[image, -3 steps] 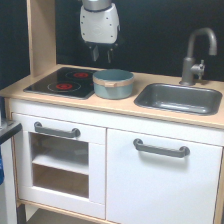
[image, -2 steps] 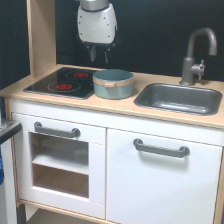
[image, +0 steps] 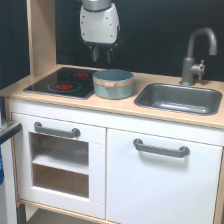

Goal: Place the pot in the sink

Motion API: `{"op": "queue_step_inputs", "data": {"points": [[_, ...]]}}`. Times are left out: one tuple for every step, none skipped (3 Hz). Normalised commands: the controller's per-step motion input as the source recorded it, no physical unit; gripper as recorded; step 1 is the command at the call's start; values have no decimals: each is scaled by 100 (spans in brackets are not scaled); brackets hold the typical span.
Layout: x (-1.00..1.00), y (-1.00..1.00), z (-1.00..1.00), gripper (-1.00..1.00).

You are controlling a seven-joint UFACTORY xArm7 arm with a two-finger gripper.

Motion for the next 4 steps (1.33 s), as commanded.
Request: {"op": "queue_step_inputs", "data": {"points": [[35,-4,72,84],[-53,-47,66,76],[-100,-9,16,82],[3,14,36,100]]}}
